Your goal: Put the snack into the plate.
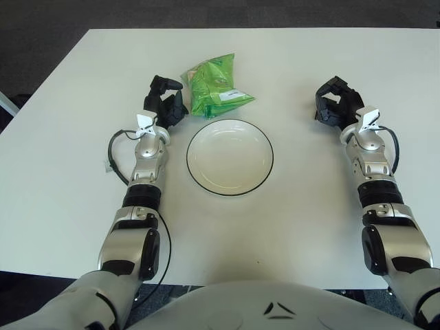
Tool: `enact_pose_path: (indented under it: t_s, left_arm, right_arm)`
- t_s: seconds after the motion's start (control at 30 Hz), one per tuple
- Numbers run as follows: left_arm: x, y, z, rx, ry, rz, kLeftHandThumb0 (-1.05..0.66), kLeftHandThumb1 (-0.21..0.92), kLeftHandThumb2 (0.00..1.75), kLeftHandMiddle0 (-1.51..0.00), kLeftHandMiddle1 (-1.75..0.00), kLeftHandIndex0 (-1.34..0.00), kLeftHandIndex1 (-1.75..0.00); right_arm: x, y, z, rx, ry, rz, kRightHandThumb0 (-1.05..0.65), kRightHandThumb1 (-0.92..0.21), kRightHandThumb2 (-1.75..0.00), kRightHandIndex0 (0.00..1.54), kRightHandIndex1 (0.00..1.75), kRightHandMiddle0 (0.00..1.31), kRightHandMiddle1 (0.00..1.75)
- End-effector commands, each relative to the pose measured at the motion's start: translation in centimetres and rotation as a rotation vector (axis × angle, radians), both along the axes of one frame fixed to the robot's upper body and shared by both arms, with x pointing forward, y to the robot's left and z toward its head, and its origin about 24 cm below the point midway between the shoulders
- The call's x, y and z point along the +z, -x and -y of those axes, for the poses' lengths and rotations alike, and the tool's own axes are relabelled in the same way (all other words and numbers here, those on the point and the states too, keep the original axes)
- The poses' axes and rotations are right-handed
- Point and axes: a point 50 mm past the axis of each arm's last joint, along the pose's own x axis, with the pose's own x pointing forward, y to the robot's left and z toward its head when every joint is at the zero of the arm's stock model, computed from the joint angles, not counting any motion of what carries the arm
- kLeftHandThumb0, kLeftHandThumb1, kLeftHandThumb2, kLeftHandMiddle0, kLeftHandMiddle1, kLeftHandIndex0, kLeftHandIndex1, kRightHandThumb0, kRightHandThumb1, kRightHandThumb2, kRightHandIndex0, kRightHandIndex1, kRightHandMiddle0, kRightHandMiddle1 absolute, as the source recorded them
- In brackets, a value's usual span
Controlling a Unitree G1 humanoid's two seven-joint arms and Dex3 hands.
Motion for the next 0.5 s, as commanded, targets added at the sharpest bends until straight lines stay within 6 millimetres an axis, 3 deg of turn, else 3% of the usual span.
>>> enact_pose_path:
  t_s: [0.0, 0.23, 0.47]
  left_arm:
    - [-3.93, 1.99, 0.26, 0.040, -0.084, -0.086, -0.37, 0.74, 0.75, -0.85, -1.75, -0.31, -1.75]
    - [-3.78, 2.61, 0.68, 0.088, -0.211, 0.014, -0.37, 0.74, 0.71, -0.85, -1.75, -0.35, -1.69]
    - [-3.77, 2.78, 0.80, 0.098, -0.181, 0.065, -0.37, 0.81, 0.54, -0.85, -1.75, -0.40, -1.60]
  right_arm:
    - [-6.53, 2.33, -0.30, 0.018, 0.023, -0.293, -0.40, -0.62, -0.92, 0.84, 1.75, 0.39, 1.75]
    - [-6.55, 2.37, -0.27, 0.025, 0.024, -0.291, -0.40, -0.62, -0.92, 0.84, 1.75, 0.39, 1.75]
    - [-6.59, 2.36, -0.26, 0.032, 0.023, -0.291, -0.40, -0.62, -0.91, 0.84, 1.75, 0.39, 1.75]
